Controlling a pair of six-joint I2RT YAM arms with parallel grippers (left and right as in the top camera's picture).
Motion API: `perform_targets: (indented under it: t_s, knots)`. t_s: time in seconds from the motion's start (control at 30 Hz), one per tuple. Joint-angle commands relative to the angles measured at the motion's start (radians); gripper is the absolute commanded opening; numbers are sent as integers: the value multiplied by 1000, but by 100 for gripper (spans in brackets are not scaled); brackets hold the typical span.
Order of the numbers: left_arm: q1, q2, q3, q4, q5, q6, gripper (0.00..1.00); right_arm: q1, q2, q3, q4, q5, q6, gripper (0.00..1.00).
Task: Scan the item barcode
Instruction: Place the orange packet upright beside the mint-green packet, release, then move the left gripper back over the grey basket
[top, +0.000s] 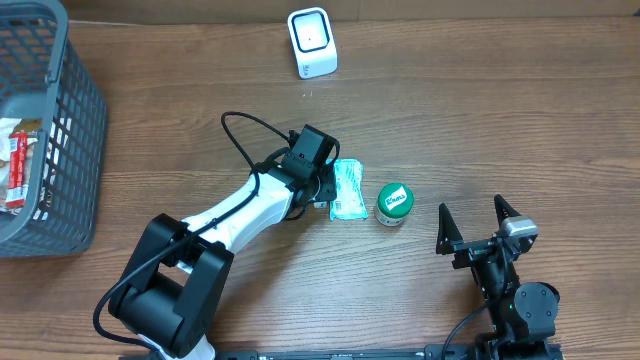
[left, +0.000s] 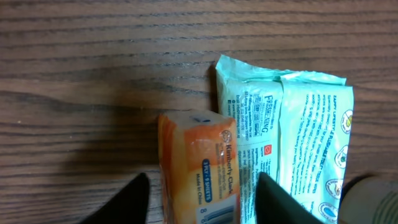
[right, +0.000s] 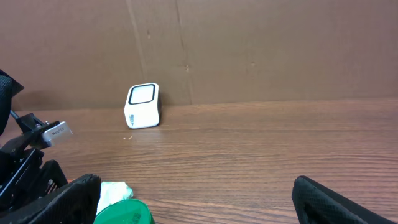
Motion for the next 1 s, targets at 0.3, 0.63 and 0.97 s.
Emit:
perform_targets:
  t_s: [0.3,0.63,0.97]
  knots:
    - [11,3,83,-13,-19,89,66,-6,-10,-11,3,13,8,100]
    - [131,-1,554,-376,-150,281,76,-6,-10,-11,3,13,8,100]
    - [402,-1,1079,-601,-723,420,100,-6,-10,-11,3,13,8,100]
